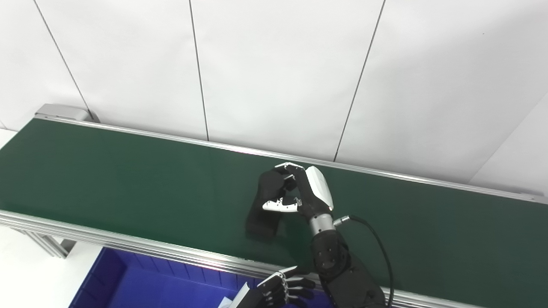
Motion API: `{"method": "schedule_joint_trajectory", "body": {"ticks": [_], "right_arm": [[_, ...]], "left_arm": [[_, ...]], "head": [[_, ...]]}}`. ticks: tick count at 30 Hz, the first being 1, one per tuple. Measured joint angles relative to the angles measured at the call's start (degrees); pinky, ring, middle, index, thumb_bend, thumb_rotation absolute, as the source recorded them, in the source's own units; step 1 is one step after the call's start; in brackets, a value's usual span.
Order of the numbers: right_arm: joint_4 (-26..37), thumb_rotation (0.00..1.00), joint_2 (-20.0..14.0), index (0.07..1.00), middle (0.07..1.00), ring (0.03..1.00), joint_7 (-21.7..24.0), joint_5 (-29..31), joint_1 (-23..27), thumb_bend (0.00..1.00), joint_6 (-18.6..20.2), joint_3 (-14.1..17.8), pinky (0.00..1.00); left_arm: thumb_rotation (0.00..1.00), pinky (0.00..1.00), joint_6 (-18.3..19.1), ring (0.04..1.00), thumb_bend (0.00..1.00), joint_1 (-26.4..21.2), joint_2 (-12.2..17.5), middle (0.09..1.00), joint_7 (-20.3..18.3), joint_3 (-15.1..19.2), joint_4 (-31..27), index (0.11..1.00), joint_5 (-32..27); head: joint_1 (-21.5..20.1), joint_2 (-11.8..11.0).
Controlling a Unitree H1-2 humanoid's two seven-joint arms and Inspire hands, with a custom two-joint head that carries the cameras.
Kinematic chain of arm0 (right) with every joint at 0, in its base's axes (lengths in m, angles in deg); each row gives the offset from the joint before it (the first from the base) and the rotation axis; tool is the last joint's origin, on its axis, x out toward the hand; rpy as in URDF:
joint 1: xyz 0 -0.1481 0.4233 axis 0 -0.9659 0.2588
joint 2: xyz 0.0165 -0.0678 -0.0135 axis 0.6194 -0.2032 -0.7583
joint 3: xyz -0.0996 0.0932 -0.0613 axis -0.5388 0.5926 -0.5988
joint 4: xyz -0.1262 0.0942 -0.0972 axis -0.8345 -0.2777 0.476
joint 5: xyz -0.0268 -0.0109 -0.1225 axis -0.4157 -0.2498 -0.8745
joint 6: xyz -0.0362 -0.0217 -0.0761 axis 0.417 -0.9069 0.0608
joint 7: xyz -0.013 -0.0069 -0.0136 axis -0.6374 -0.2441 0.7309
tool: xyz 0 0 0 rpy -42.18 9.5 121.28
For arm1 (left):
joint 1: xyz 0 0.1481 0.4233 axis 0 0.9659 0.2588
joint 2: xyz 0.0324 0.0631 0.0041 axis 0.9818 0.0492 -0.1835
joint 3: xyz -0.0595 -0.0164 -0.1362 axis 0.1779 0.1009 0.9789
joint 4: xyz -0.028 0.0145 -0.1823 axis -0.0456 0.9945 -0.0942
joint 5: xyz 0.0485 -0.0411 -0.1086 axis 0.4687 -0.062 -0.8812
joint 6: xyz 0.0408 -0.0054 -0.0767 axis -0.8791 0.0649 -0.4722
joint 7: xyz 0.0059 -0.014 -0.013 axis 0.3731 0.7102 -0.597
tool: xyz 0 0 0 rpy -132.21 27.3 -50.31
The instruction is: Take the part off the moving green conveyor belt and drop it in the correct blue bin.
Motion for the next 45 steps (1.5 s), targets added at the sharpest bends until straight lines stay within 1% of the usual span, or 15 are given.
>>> {"method": "schedule_joint_trajectory", "body": {"ticks": [9,13,18,19,23,25,29,33,35,36,39,41,44,45], "right_arm": [[0.7,0.0,0.0,0.474,0.536,0.445,0.0,0.1,0.0,0.52,-0.1,0.2,0.47],[1.5,0.0,0.0,0.47,0.535,0.449,0.1,0.2,-0.1,0.52,-0.1,0.3,0.48],[1.8,0.0,0.0,0.468,0.539,0.451,0.2,0.6,-0.1,0.52,-0.1,0.8,0.48],[1.7,0.0,0.0,0.469,0.539,0.45,0.2,0.7,-0.1,0.52,-0.1,0.9,0.48],[1.8,0.0,0.0,0.475,0.535,0.446,0.2,1.2,-0.2,0.52,-0.1,1.3,0.47],[2.9,0.0,0.0,0.474,0.531,0.448,0.6,1.4,-0.7,0.52,0.0,1.8,0.47],[10.6,0.0,-0.6,0.476,0.521,0.454,2.6,2.4,-3.2,0.52,0.2,2.6,0.46],[18.4,0.0,-1.9,0.489,0.515,0.441,4.1,4.1,-5.5,0.52,0.4,4.9,0.42],[22.7,0.0,-2.7,0.492,0.511,0.436,5.3,5.1,-7.1,0.52,0.6,6.2,0.42],[24.3,0.0,-3.0,0.497,0.51,0.436,5.7,5.5,-7.6,0.52,0.8,6.6,0.42],[30.2,0.0,-3.7,0.501,0.509,0.433,7.7,7.0,-9.0,0.52,2.9,8.0,0.41],[34.1,0.0,-4.2,0.503,0.509,0.431,8.9,7.5,-9.7,0.52,3.9,8.6,0.4],[40.4,0.0,-4.6,0.503,0.512,0.429,10.5,7.8,-10.8,0.52,6.2,8.9,0.4],[41.5,0.0,-4.6,0.503,0.515,0.426,10.8,7.7,-11.0,0.52,6.8,9.0,0.4]], "left_arm": [[0.69,0.63,0.0,0.706,0.89,0.1,0.6,0.761,0.0,-0.3,-0.3,0.828,-2.2],[0.7,0.63,0.0,0.709,0.88,0.2,1.3,0.763,0.0,-0.7,-0.6,0.83,-2.2],[0.7,0.63,0.0,0.708,0.88,0.3,1.4,0.762,0.0,-1.0,-1.6,0.83,-2.2],[0.7,0.63,0.0,0.707,0.88,0.3,1.4,0.763,0.0,-1.0,-1.8,0.831,-2.2],[0.7,0.63,0.0,0.708,0.88,0.3,1.4,0.765,0.0,-1.0,-1.9,0.833,-2.2],[0.7,0.63,0.0,0.706,0.88,0.3,1.4,0.763,0.0,-1.0,-1.9,0.833,-2.2],[0.71,0.63,0.0,0.705,0.88,0.2,1.6,0.761,0.0,-0.8,-1.9,0.831,-2.2],[0.71,0.63,0.0,0.708,0.89,0.1,1.7,0.76,0.0,-0.5,-1.8,0.828,-2.8],[0.7,0.63,0.0,0.71,0.89,0.1,2.0,0.761,0.0,-0.4,-1.8,0.829,-3.2],[0.7,0.63,0.0,0.71,0.89,0.1,2.1,0.762,0.0,-0.2,-1.8,0.829,-3.4],[0.71,0.63,0.0,0.712,0.89,-0.2,2.3,0.764,0.0,0.1,-1.4,0.83,-3.5],[0.71,0.63,0.0,0.714,0.89,-0.3,2.5,0.765,0.0,0.4,-1.4,0.83,-3.7],[0.71,0.63,0.0,0.715,0.89,-0.3,3.0,0.765,0.0,0.7,-1.3,0.829,-3.9],[0.7,0.63,0.0,0.716,0.9,-0.4,3.2,0.766,0.0,0.8,-1.3,0.827,-4.0]], "head": [[-0.2,0.4],[-0.3,0.7],[-0.3,0.7],[-0.8,0.7],[-0.8,0.7],[-1.8,0.7],[-2.4,0.7],[-3.8,0.8],[-3.8,0.8],[-4.6,1.0],[-5.7,1.5],[-5.7,1.5],[-6.8,1.8],[-6.8,1.8]]}}
